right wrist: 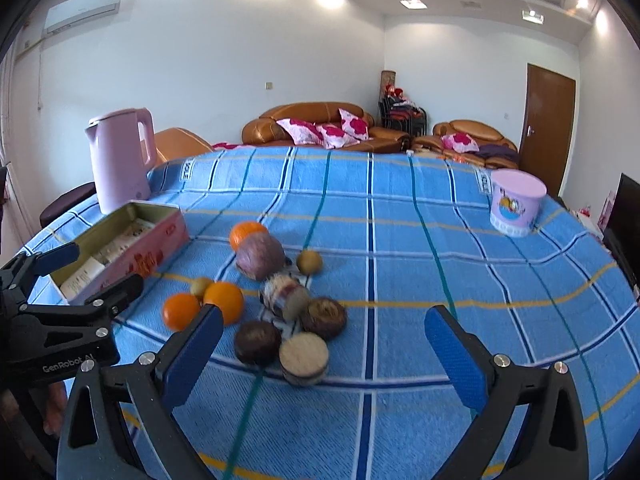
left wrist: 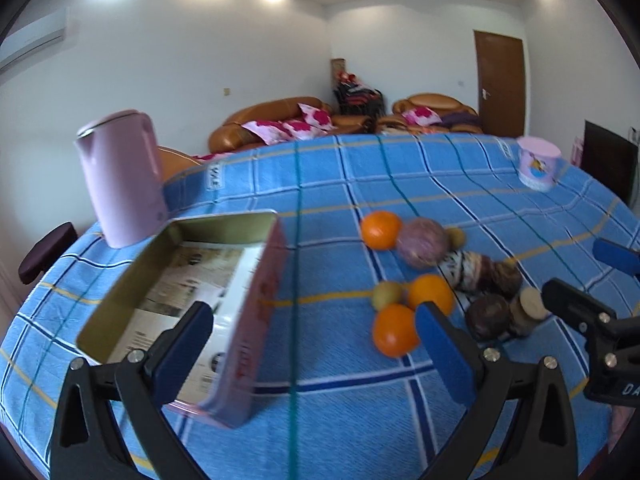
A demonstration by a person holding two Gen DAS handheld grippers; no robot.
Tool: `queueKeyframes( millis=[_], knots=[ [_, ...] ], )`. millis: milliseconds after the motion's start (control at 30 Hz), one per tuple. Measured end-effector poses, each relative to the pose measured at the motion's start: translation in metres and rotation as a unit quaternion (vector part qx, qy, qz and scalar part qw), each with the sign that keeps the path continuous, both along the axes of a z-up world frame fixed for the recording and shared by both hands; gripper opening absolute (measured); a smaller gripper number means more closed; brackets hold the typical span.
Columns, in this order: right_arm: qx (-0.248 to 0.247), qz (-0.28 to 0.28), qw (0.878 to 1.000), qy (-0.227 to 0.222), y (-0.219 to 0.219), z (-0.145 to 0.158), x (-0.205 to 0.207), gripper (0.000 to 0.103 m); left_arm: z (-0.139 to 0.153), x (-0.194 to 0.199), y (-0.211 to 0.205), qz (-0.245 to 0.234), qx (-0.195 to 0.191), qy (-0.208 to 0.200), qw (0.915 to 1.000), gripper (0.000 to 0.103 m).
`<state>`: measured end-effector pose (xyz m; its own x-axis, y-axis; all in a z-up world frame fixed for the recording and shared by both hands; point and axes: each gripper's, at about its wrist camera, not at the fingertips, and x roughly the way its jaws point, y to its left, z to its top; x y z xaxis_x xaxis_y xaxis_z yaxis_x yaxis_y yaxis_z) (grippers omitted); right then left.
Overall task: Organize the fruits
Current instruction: 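Grasp an orange with the left tool while the right tool grasps the cut brown fruit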
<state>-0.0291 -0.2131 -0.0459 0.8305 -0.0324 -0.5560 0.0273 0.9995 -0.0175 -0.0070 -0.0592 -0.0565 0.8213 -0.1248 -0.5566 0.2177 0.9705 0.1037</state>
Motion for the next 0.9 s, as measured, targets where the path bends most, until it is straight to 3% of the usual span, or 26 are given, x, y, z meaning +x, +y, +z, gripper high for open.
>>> queueKeyframes(
  millis=[67,400,667,900],
  knots=[
    [0.003,0.004,1.000,0.010,0.000,-0.004,0.002,0.092,-0.004,0.000,-0.003,-0.012,-0.002,0.012,0.9999,0.100],
    [0.017,0.029,0.998,0.057,0.001,-0.026,0.013,0.062,-0.017,0.012,-0.012,-0.057,-0.018,0.070,0.9958,0.069],
    [0.035,0.035,0.995,0.084,-0.003,-0.033,0.022,0.054,-0.025,0.022,-0.026,-0.090,-0.016,0.108,0.9900,0.064],
    [0.058,0.047,0.991,0.113,-0.006,-0.040,0.030,0.042,-0.034,0.033,-0.027,-0.100,-0.027,0.153,0.9827,0.037]
  ],
)
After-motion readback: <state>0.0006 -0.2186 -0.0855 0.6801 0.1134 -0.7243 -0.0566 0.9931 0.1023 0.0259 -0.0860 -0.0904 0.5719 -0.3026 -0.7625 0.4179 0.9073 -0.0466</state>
